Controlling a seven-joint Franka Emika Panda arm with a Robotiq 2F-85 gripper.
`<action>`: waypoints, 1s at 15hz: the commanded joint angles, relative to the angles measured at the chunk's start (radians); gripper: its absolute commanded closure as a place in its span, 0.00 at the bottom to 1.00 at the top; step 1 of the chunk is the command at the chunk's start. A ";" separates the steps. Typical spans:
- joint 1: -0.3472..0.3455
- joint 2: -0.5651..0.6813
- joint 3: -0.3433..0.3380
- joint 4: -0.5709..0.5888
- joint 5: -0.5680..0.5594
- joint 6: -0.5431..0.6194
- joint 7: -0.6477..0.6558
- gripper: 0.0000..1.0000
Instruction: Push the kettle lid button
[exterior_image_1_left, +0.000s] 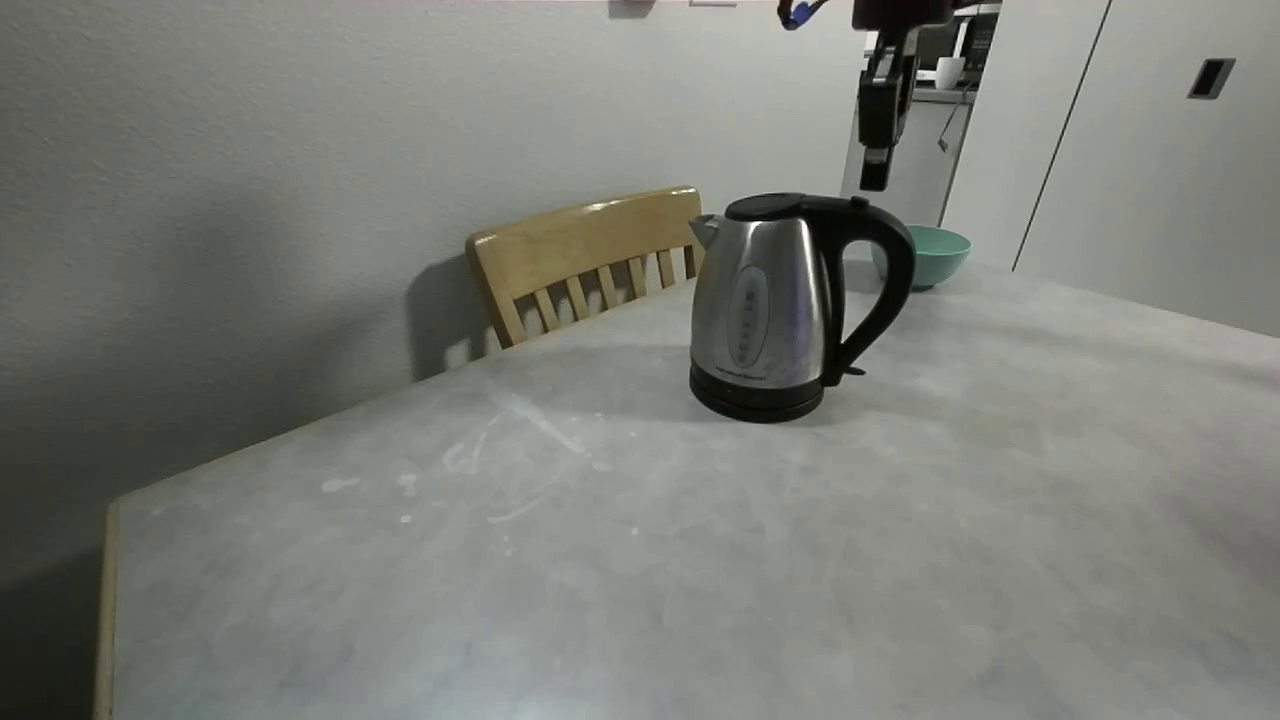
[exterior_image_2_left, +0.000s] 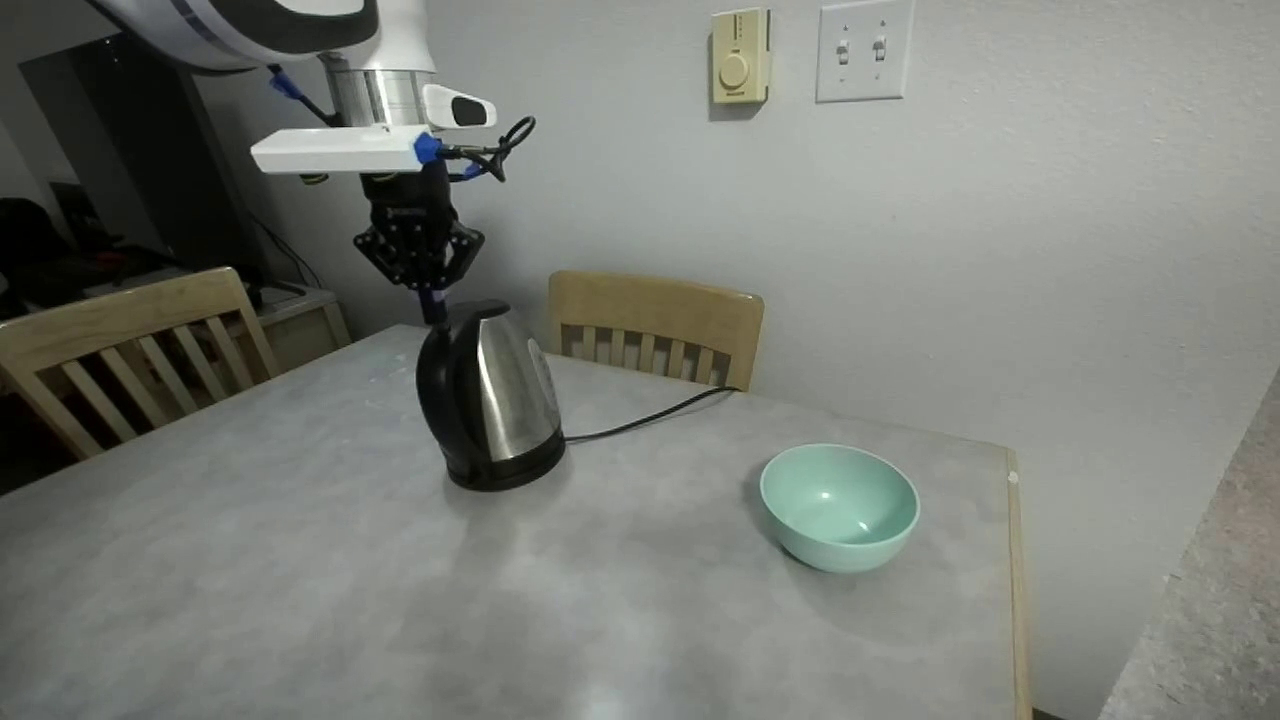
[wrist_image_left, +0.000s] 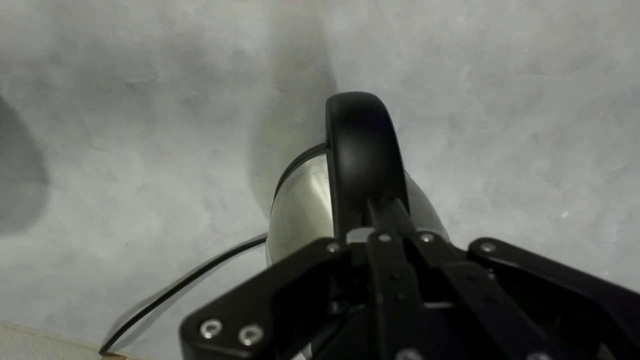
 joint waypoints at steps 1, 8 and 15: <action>-0.016 0.055 0.007 0.029 -0.007 -0.051 0.024 1.00; -0.019 0.078 0.018 0.057 0.008 -0.089 0.007 1.00; -0.010 0.004 0.017 0.021 -0.015 -0.033 0.018 1.00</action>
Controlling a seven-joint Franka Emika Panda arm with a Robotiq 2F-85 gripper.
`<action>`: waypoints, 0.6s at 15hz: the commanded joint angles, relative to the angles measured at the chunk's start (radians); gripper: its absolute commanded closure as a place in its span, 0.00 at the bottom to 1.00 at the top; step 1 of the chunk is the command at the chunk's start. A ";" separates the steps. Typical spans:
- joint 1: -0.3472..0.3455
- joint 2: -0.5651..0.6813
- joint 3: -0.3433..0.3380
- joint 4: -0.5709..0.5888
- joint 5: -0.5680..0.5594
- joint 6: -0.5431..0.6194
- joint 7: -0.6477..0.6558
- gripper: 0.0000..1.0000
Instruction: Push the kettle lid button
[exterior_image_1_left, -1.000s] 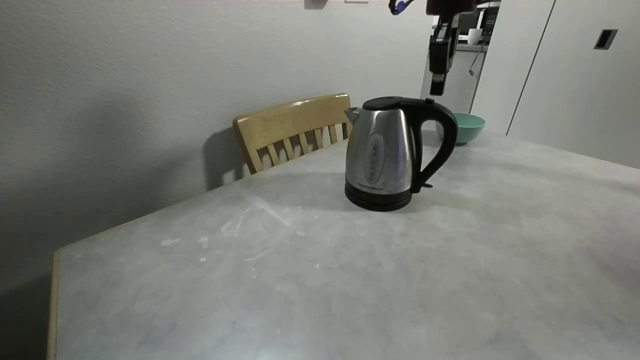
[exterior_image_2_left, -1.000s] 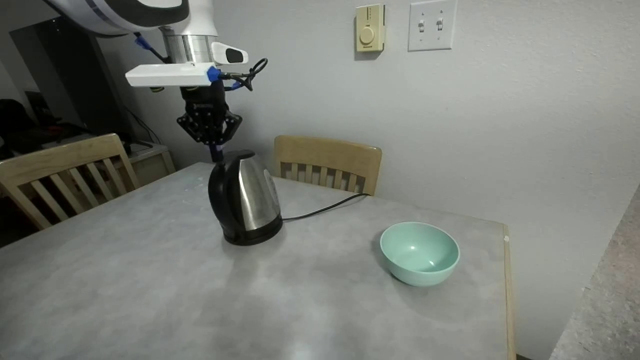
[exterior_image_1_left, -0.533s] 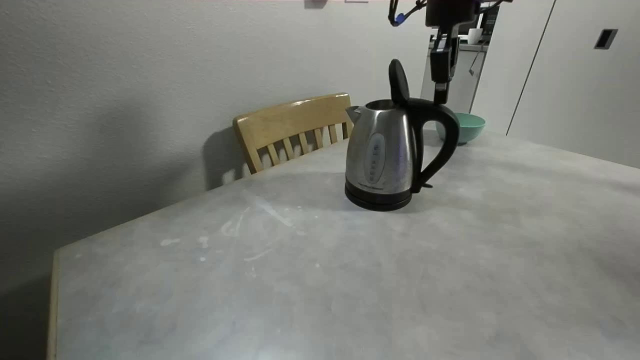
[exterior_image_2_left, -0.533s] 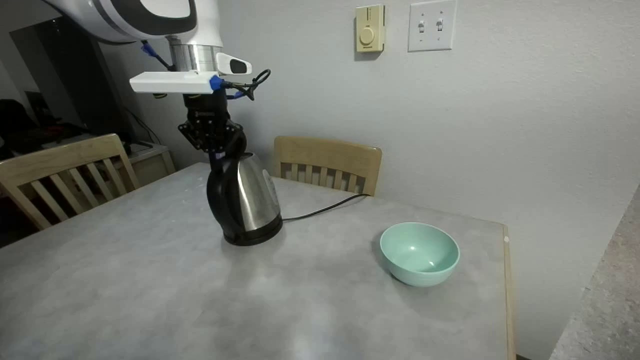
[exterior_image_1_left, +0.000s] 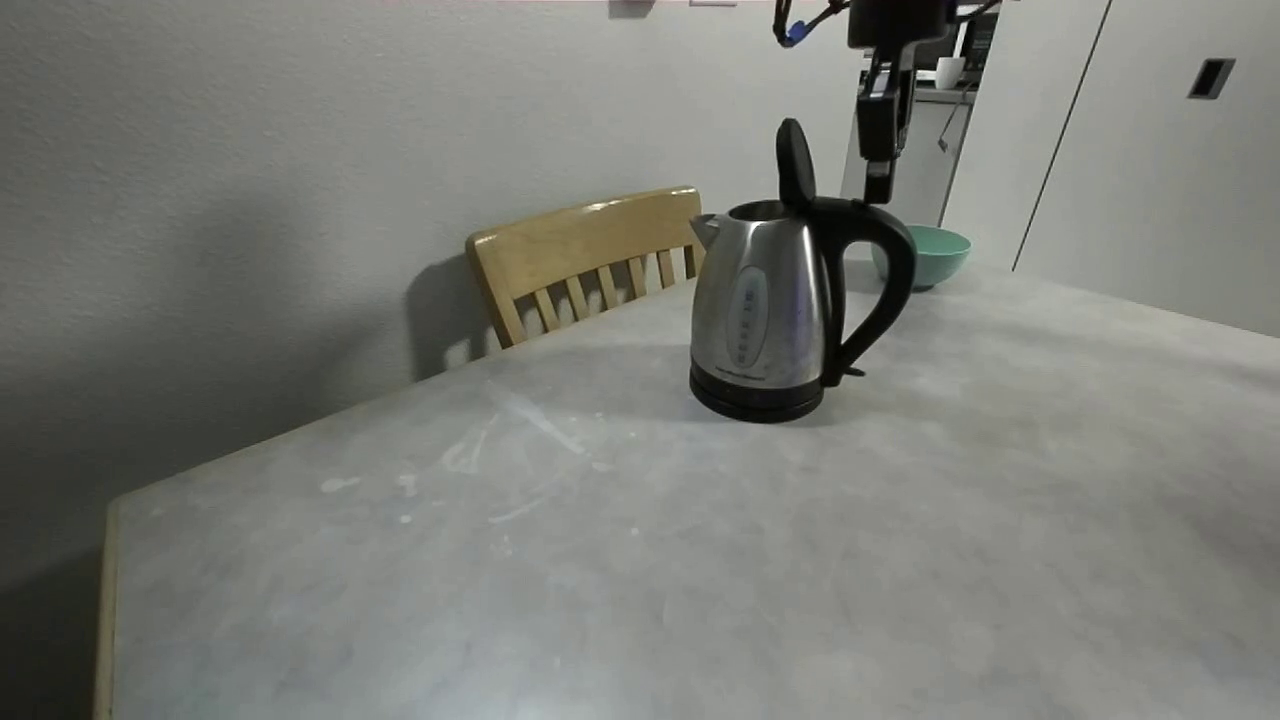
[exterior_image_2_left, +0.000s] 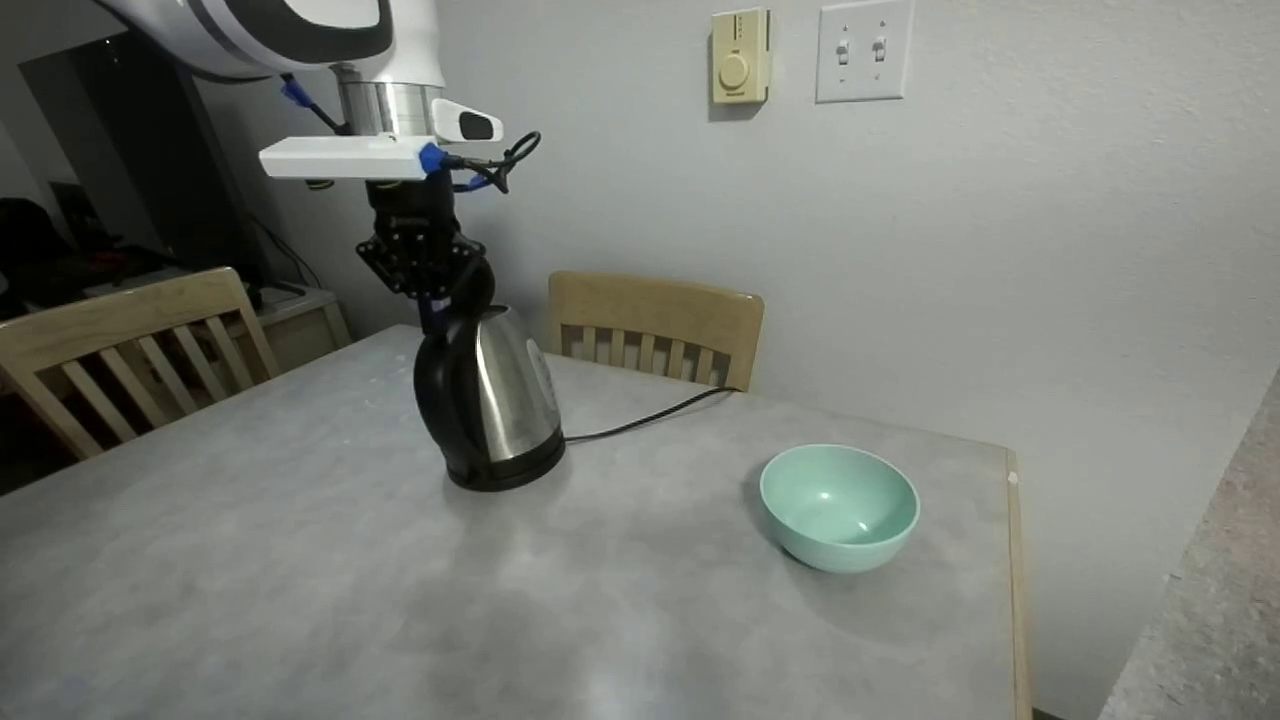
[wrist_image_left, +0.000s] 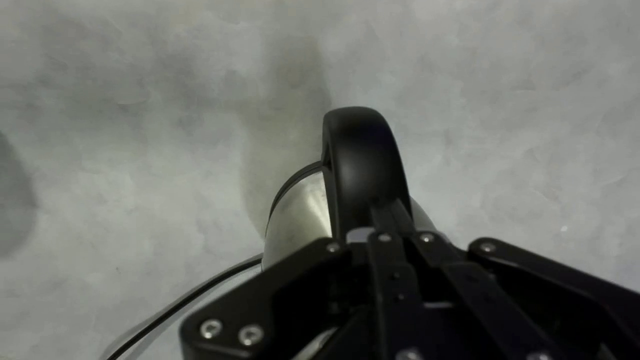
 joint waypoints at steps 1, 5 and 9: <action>-0.007 -0.043 0.015 -0.025 -0.017 0.031 0.004 1.00; -0.005 -0.068 0.016 -0.029 -0.020 0.038 0.005 1.00; -0.006 -0.078 0.015 -0.029 -0.017 0.039 0.004 1.00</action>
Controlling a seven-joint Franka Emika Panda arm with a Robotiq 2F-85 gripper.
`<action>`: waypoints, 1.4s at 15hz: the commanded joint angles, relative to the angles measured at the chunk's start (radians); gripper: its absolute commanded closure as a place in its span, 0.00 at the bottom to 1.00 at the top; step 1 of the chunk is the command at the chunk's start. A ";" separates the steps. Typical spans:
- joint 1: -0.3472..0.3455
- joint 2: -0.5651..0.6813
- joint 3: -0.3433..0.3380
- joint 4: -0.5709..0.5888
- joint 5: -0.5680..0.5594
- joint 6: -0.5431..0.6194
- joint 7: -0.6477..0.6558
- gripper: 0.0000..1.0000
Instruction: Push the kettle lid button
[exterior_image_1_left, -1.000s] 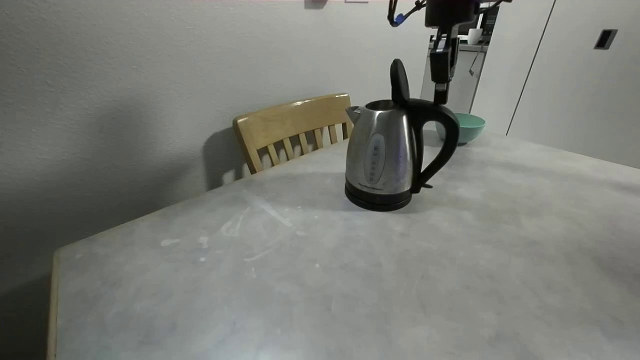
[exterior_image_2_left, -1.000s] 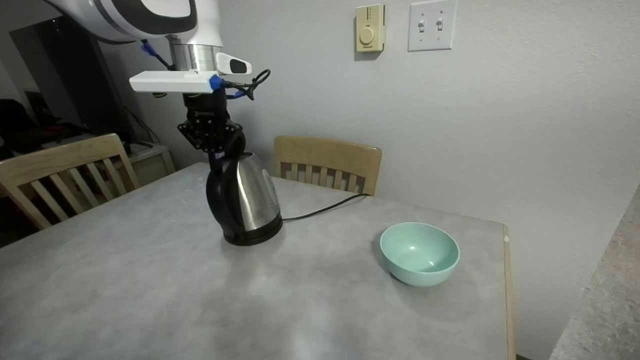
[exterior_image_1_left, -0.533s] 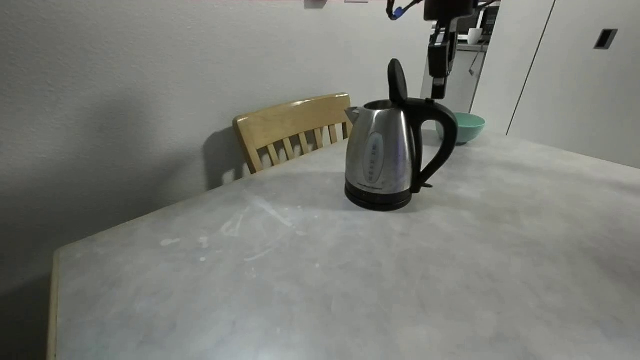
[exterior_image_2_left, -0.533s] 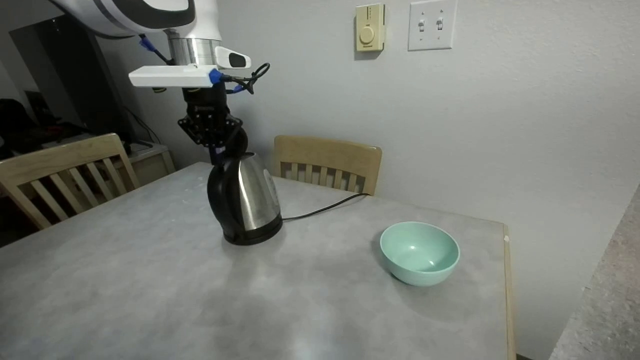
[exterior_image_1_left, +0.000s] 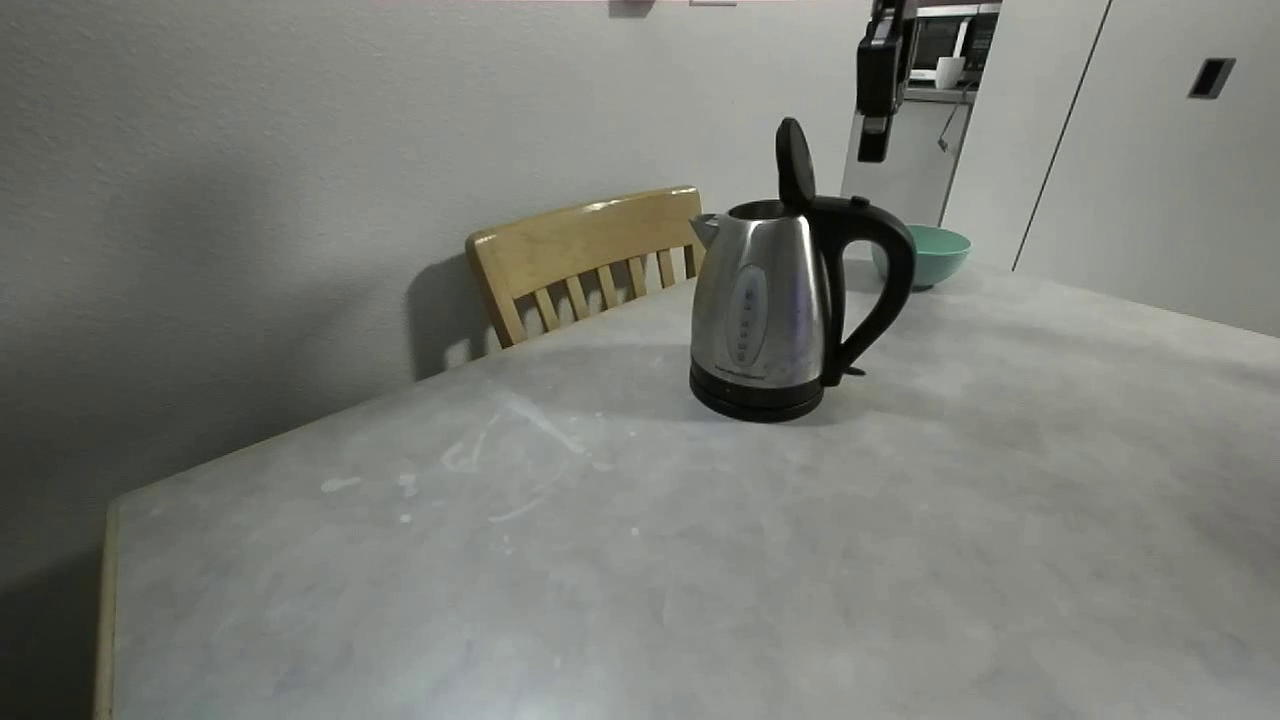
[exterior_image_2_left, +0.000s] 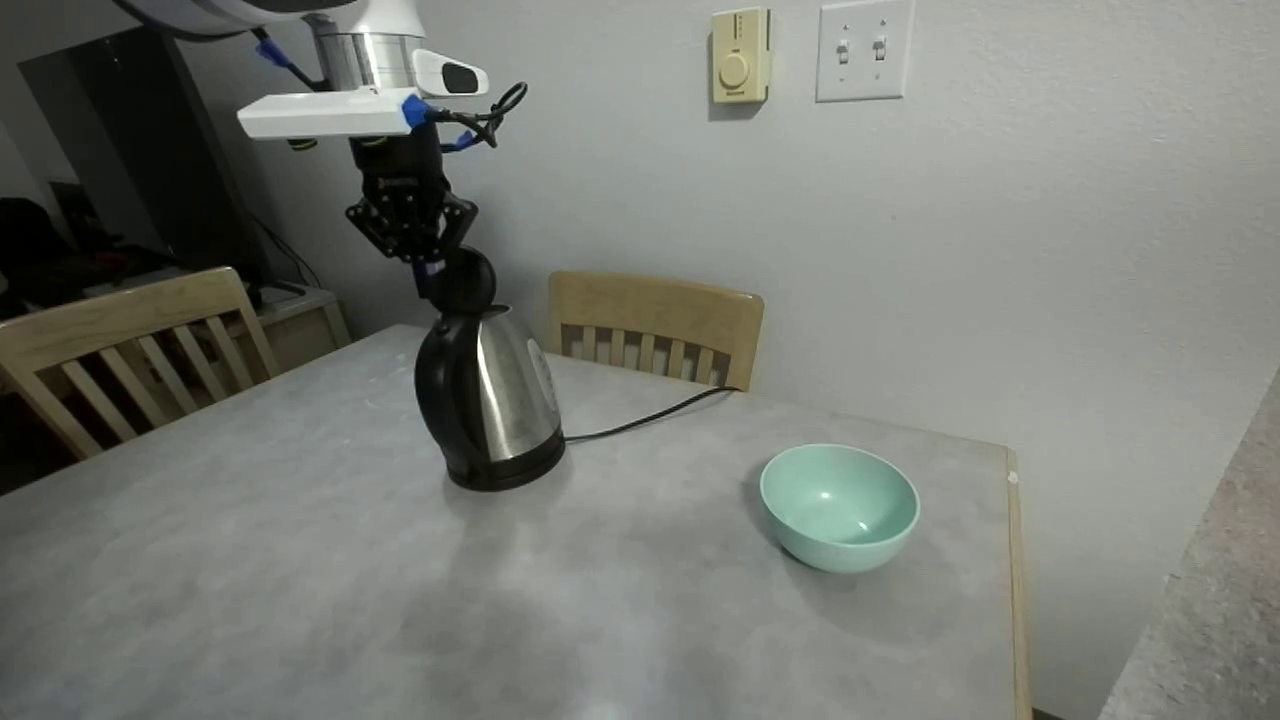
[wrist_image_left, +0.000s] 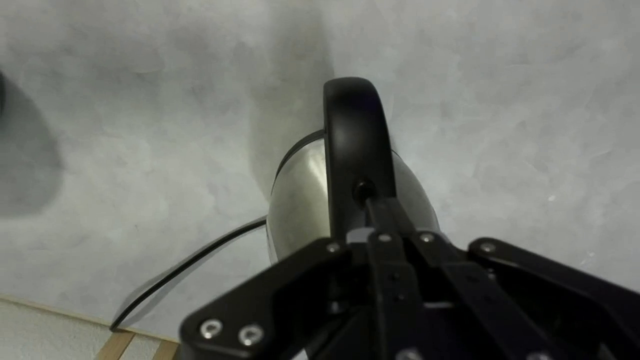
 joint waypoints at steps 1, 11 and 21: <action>-0.008 -0.024 0.008 -0.029 -0.015 0.026 0.005 1.00; -0.010 -0.022 0.010 -0.030 -0.003 0.036 0.010 0.23; -0.009 -0.001 0.010 0.001 0.006 0.017 0.034 0.00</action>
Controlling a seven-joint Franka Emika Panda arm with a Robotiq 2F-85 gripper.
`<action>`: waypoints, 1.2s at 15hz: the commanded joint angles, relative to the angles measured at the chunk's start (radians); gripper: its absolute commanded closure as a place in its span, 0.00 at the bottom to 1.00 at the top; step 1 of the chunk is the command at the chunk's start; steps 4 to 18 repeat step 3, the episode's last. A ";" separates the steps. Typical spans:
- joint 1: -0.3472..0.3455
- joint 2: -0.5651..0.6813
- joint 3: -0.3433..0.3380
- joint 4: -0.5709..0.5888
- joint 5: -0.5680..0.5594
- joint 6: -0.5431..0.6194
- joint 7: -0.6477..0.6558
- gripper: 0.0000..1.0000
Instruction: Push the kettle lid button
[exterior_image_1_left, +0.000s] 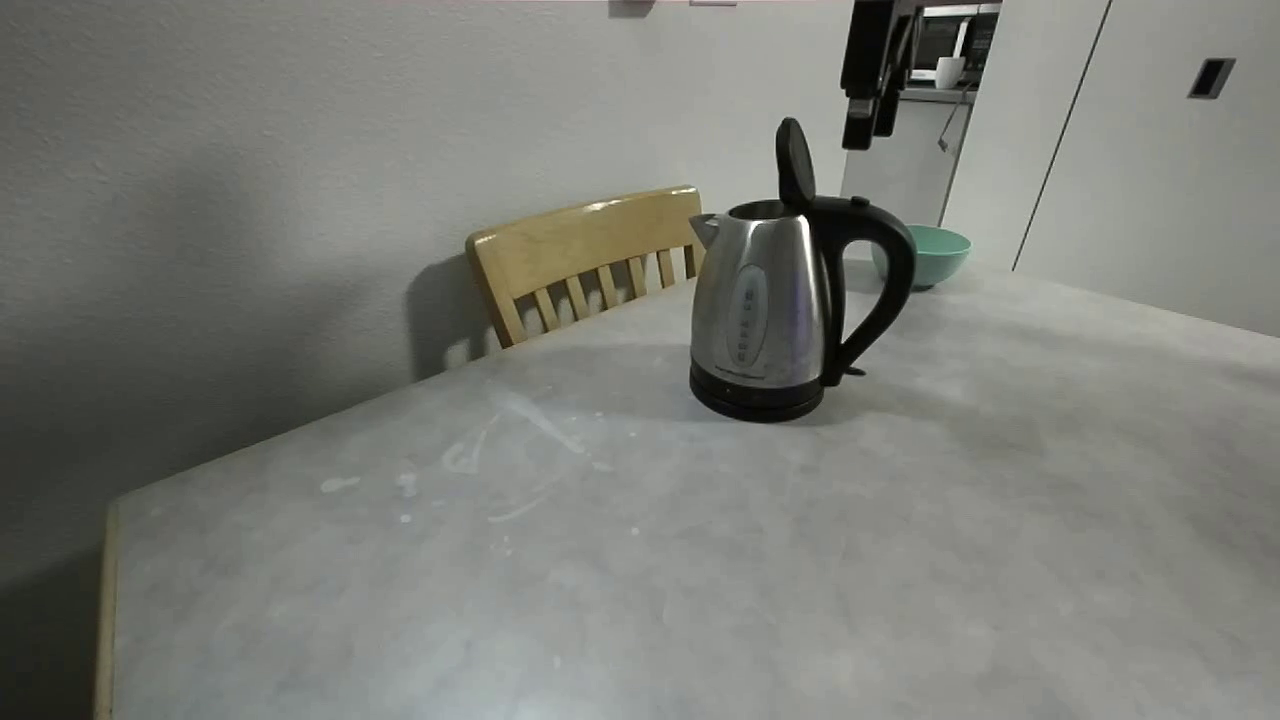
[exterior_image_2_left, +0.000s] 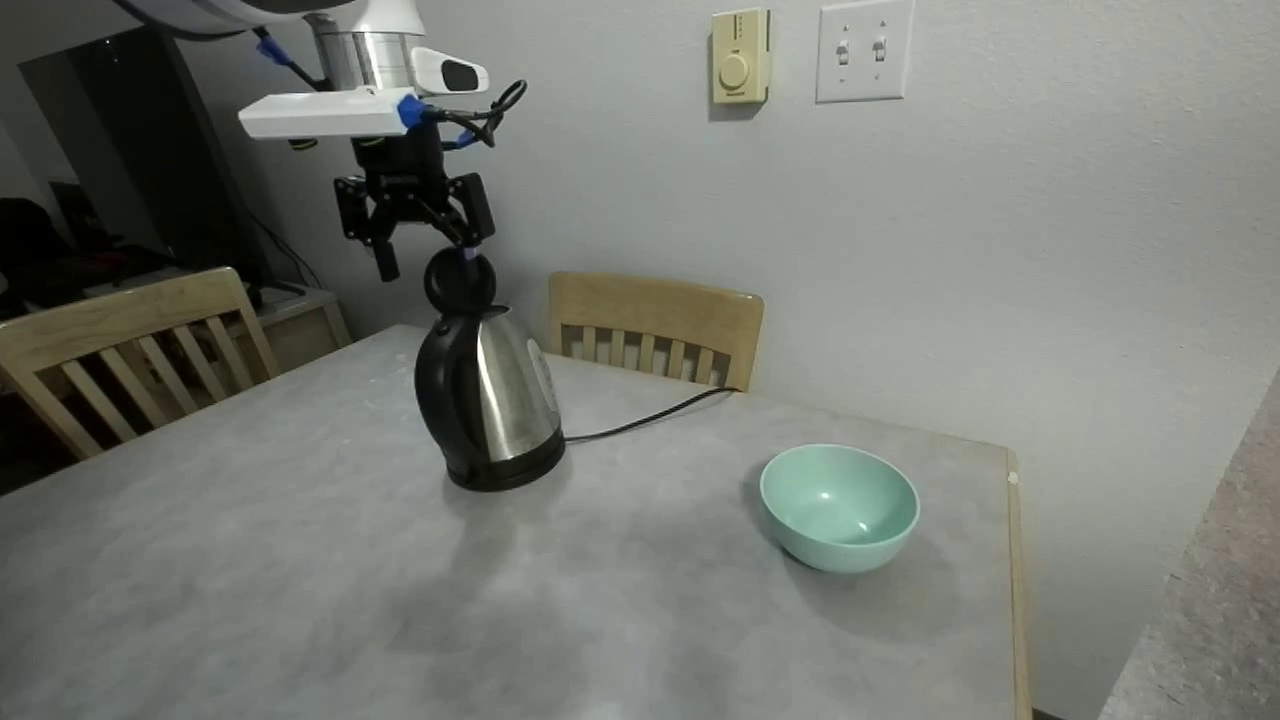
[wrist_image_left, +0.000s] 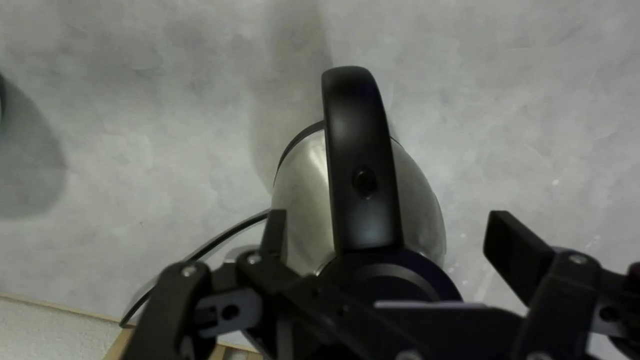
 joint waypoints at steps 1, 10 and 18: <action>-0.009 0.000 0.010 0.002 -0.001 -0.002 0.007 0.00; -0.009 0.000 0.010 0.002 0.001 -0.002 0.011 0.00; -0.009 0.000 0.010 0.002 0.001 -0.002 0.011 0.00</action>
